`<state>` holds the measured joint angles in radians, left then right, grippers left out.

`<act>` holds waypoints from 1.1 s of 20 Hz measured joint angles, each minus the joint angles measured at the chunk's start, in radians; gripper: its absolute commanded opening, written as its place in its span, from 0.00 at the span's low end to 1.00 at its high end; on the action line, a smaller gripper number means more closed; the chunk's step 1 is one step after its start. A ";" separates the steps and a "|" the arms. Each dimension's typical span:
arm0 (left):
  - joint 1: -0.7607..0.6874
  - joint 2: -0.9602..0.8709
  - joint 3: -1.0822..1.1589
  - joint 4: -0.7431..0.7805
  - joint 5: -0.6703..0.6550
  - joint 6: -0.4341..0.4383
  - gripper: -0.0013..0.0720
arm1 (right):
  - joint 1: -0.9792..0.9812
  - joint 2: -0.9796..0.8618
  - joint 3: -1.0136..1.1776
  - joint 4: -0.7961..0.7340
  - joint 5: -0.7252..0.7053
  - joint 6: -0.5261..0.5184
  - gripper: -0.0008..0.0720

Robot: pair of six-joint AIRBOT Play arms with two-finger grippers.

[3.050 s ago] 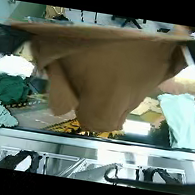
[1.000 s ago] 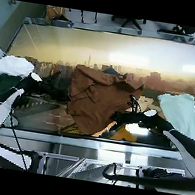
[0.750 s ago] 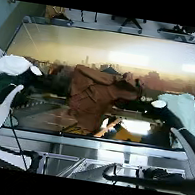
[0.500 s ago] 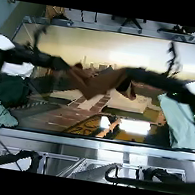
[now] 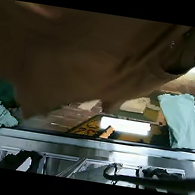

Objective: Fold the shirts.

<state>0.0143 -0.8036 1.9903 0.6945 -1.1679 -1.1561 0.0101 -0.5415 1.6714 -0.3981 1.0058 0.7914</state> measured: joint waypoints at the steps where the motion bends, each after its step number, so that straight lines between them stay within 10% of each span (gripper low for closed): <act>1: 0.000 0.018 -0.024 0.026 0.017 -0.003 0.03 | -0.001 0.000 0.008 -0.021 0.000 0.000 0.04; 7: -0.024 -0.137 -0.235 0.085 0.092 0.035 0.03 | -0.002 -0.154 -0.053 -0.125 0.024 0.045 0.04; 15: -0.152 -0.876 -0.196 0.098 0.177 0.089 0.05 | -0.002 -0.689 -0.192 -0.275 -0.098 0.066 0.10; 17: -0.149 -1.035 -0.109 0.095 0.127 0.035 0.80 | -0.003 -0.797 -0.200 -0.294 -0.128 0.072 0.36; 19: -0.128 -1.134 -0.031 0.091 0.055 -0.014 0.89 | -0.007 -0.855 -0.202 -0.301 -0.145 0.080 0.37; 22: -0.060 -1.167 0.021 0.090 -0.074 -0.064 0.89 | -0.043 -0.869 -0.204 -0.309 -0.129 0.098 0.65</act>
<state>-0.0452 -1.9705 2.0109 0.7849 -1.2419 -1.2201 -0.0334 -1.4101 1.4670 -0.7074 0.8768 0.8890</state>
